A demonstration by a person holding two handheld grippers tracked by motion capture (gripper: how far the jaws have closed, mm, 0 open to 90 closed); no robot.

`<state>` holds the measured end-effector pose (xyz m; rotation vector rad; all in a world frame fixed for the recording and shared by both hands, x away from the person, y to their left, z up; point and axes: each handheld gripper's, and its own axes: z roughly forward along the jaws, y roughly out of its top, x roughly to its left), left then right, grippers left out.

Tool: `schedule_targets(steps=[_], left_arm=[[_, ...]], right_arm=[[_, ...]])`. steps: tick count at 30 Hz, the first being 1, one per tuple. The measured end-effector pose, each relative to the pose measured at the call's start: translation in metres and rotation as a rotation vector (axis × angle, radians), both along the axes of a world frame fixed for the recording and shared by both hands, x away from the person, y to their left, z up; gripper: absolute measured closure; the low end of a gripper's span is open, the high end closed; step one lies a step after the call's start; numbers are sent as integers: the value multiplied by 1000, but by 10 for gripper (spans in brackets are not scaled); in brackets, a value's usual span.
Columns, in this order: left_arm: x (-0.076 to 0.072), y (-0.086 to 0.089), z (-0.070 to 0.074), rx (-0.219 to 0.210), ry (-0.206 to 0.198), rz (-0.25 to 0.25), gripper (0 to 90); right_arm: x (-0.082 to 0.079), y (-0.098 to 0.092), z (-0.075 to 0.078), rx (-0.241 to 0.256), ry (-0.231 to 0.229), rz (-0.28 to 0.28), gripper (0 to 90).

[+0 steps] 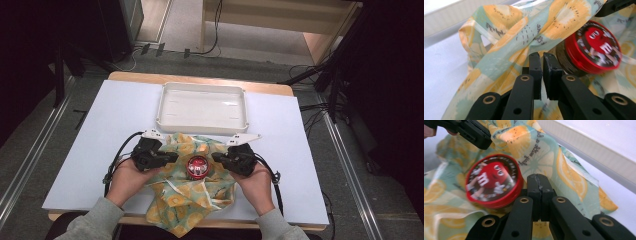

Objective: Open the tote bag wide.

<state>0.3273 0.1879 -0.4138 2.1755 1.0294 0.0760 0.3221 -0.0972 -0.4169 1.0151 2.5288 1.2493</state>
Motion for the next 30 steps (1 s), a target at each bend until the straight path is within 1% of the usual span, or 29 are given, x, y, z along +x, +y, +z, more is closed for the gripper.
schedule_targets(steps=[2,3,4,5,6,7,9,11,12,15,16,17,18,21,22,23,27,28,30], left_arm=[[6,-2,-2,10,4,6,865],[6,-2,-2,10,4,6,865],[10,-3,-3,16,2,7,865],[12,-3,-5,13,8,14,865],[17,-2,-7,19,4,26,866],[17,-2,-7,19,4,26,866],[24,0,-12,11,15,40,866],[29,0,-17,11,22,56,866],[29,0,-17,11,22,56,866],[36,-1,-25,18,24,70,867],[36,-1,-25,18,24,70,868],[39,-2,-29,24,35,70,868],[40,-2,-31,27,33,74,868],[43,-2,-34,23,35,83,870],[44,-2,-35,21,36,82,870],[44,-2,-35,21,36,82,870],[42,-6,-35,16,34,72,870],[43,-6,-35,20,33,66,870],[43,-8,-35,19,28,65,870]], right_arm=[[7,0,-3,5,9,-18,900],[7,0,-3,5,9,-18,900],[10,0,-5,10,11,-22,900],[12,0,-7,10,16,-30,900],[17,-1,-10,6,19,-41,900],[17,-1,-10,6,19,-41,900],[21,-1,-13,0,17,-51,900],[26,-2,-17,-5,29,-67,900],[26,-2,-17,-5,29,-67,900],[32,-2,-25,-16,46,-81,900],[32,-2,-25,-16,46,-81,900],[35,-1,-29,-22,46,-83,900],[36,0,-31,-24,51,-87,900],[39,1,-36,-34,57,-93,900],[39,1,-37,-33,67,-96,900],[39,1,-37,-33,67,-96,900],[32,5,-30,2,43,-65,900],[29,7,-28,9,41,-55,900],[26,11,-28,9,42,-36,900]])
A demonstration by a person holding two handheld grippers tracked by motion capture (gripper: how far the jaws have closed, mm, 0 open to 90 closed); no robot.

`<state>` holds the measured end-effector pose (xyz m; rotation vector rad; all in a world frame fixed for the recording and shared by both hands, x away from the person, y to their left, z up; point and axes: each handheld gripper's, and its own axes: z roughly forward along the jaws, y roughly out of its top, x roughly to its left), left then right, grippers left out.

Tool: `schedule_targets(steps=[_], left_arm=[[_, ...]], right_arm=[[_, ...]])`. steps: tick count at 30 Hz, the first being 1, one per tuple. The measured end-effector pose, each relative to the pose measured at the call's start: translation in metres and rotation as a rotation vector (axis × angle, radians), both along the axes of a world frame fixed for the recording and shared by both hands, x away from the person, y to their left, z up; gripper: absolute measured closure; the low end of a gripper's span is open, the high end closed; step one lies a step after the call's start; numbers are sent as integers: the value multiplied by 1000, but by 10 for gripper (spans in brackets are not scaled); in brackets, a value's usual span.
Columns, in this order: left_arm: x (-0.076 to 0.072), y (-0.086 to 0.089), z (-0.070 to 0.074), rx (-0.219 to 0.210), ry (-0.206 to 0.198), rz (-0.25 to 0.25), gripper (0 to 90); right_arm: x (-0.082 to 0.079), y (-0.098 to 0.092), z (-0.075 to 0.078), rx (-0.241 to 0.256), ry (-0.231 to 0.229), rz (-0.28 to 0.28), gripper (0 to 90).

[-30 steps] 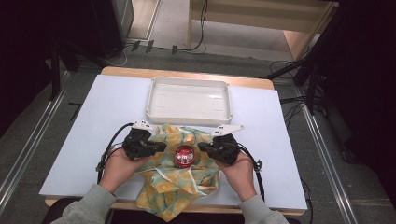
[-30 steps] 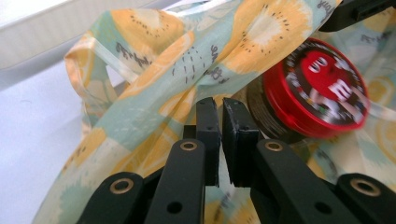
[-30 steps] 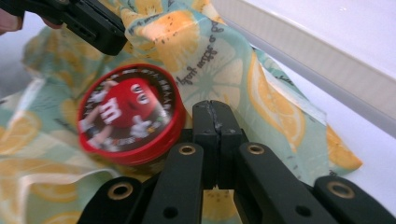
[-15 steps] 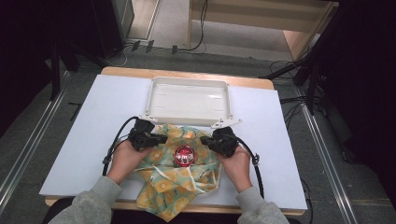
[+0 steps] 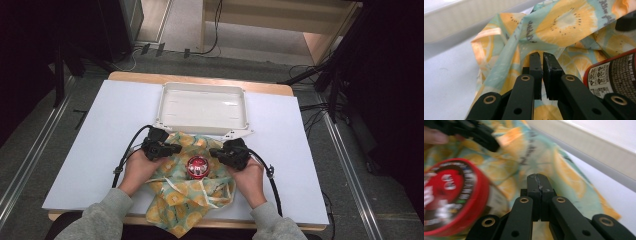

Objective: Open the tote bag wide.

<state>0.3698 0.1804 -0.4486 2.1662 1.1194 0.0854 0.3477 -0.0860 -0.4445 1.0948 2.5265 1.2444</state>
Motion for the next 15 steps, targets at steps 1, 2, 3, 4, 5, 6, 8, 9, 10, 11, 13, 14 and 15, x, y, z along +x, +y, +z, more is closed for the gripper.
schedule_targets(steps=[1,2,3,4,5,6,8,9,10,11,13,14,15], left_arm=[[0,-1,0,2,-4,2,870],[0,-2,0,3,-4,1,870],[1,-2,0,15,-8,-1,870],[3,-2,-1,16,-9,6,870],[3,-2,-1,16,-9,6,871],[5,0,-3,22,-9,17,874],[6,1,-5,28,-7,17,875],[8,3,-6,27,-5,27,879],[9,3,-7,23,-5,36,881],[9,3,-7,23,-5,36,882],[10,5,-9,27,-8,49,887],[11,6,-10,27,-9,49,890],[11,7,-9,35,-14,52,894]], right_arm=[[0,0,0,0,0,0,900],[-1,2,-1,-6,7,4,900],[-1,3,-3,-18,11,9,900],[1,4,-8,-40,20,7,900],[2,4,-11,-51,24,1,900],[3,3,-13,-57,34,-7,900],[4,2,-15,-66,39,-12,900],[5,0,-20,-79,41,-18,900],[6,-2,-21,-86,43,-25,900],[7,-3,-22,-87,54,-34,900],[8,-5,-25,-97,49,-41,900],[9,-6,-25,-103,49,-45,900],[8,-7,-26,-109,50,-51,900]])
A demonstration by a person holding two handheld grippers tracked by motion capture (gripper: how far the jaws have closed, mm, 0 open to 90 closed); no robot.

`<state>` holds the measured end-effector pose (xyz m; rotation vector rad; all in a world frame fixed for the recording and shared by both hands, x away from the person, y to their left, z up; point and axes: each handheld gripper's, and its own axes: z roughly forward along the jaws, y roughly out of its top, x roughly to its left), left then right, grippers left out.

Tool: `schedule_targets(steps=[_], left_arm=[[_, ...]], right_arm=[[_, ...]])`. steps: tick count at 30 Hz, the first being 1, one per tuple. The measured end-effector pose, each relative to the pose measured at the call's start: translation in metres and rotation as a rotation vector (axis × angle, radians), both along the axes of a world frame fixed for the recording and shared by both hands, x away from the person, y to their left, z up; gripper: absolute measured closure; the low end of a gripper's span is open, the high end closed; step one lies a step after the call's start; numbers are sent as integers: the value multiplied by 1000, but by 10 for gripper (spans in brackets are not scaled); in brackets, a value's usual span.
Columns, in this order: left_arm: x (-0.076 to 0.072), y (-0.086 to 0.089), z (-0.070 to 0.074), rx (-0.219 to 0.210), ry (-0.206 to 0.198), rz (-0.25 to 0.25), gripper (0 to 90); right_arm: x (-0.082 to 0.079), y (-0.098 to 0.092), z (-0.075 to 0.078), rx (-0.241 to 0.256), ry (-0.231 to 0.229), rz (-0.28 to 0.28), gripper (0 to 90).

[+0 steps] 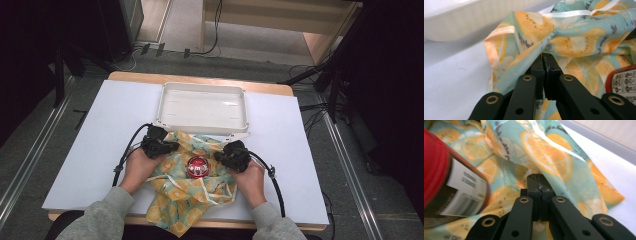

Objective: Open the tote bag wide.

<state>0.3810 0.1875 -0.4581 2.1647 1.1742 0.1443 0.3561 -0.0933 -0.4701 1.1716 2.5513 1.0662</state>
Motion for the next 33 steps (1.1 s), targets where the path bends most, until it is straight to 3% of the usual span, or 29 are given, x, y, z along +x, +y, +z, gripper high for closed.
schedule_targets(steps=[17,20,24,28,29,33], left_arm=[[2,12,1,44,-41,60,900],[3,15,1,22,-23,75,900],[0,13,6,-16,-13,47,900],[-7,12,18,-50,-28,24,900],[-11,11,24,-64,-35,8,899],[-19,9,32,-73,-38,-22,896]], right_arm=[[2,-21,2,-58,-23,-71,900],[3,-24,1,-51,-15,-79,900],[1,-23,4,-30,-12,-69,900],[-3,-23,13,1,-38,-57,900],[-7,-24,20,31,-48,-53,900],[-12,-25,28,59,-60,-43,900]])
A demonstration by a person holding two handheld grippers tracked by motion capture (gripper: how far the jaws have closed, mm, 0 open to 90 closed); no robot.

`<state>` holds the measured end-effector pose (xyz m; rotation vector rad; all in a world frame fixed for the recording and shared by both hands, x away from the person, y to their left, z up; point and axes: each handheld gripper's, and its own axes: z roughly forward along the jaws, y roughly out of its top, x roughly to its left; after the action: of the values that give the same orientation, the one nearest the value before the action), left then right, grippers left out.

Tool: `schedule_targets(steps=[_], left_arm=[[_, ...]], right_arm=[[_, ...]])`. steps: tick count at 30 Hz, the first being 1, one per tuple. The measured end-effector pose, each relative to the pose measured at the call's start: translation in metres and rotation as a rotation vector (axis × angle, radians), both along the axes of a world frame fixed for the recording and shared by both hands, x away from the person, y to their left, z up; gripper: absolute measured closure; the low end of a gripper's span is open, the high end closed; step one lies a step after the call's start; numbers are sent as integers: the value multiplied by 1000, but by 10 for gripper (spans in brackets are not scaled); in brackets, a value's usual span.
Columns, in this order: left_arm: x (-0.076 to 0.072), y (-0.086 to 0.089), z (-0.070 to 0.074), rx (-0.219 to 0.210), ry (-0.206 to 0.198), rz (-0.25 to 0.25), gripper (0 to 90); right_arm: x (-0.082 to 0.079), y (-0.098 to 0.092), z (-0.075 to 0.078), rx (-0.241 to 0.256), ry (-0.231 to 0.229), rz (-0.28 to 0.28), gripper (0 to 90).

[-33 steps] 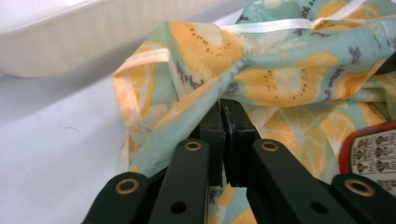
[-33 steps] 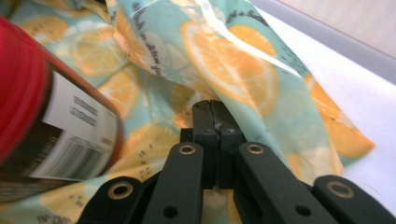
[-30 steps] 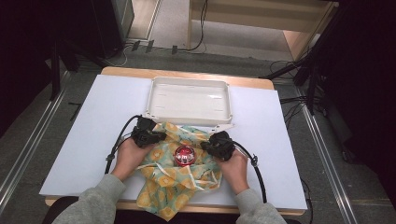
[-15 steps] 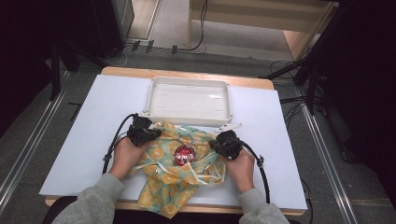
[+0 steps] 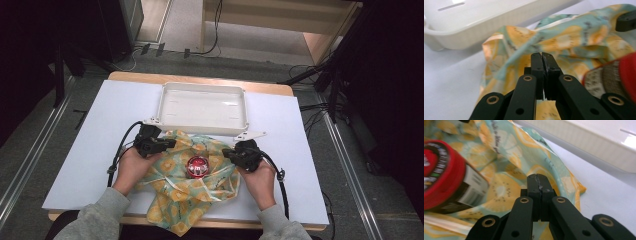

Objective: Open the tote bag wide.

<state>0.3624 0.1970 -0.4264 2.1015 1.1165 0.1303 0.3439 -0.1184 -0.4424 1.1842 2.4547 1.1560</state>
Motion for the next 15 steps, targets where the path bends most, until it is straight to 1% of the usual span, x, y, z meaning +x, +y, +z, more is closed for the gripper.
schedule_targets(steps=[2,4,7,9,10,12,13,14,15], left_arm=[[-6,-1,5,-5,-7,-16,895],[-14,-3,11,-10,-3,-44,891],[-23,-5,13,-18,-4,-64,889],[-26,-5,13,-25,1,-74,887],[-31,-6,14,-36,8,-77,886],[-36,-6,15,-32,6,-90,884],[-36,-6,15,-32,6,-90,884],[-41,-7,14,-39,6,-95,884],[-41,-7,14,-39,6,-95,882]], right_arm=[[-4,0,5,10,-6,6,900],[-11,-1,13,37,-13,17,900],[-20,1,17,43,-18,42,900],[-23,3,18,44,-18,50,900],[-29,6,17,38,-15,69,900],[-33,9,16,46,3,80,900],[-33,9,16,46,3,80,900],[-38,10,13,42,9,96,900],[-38,10,13,42,9,96,900]])
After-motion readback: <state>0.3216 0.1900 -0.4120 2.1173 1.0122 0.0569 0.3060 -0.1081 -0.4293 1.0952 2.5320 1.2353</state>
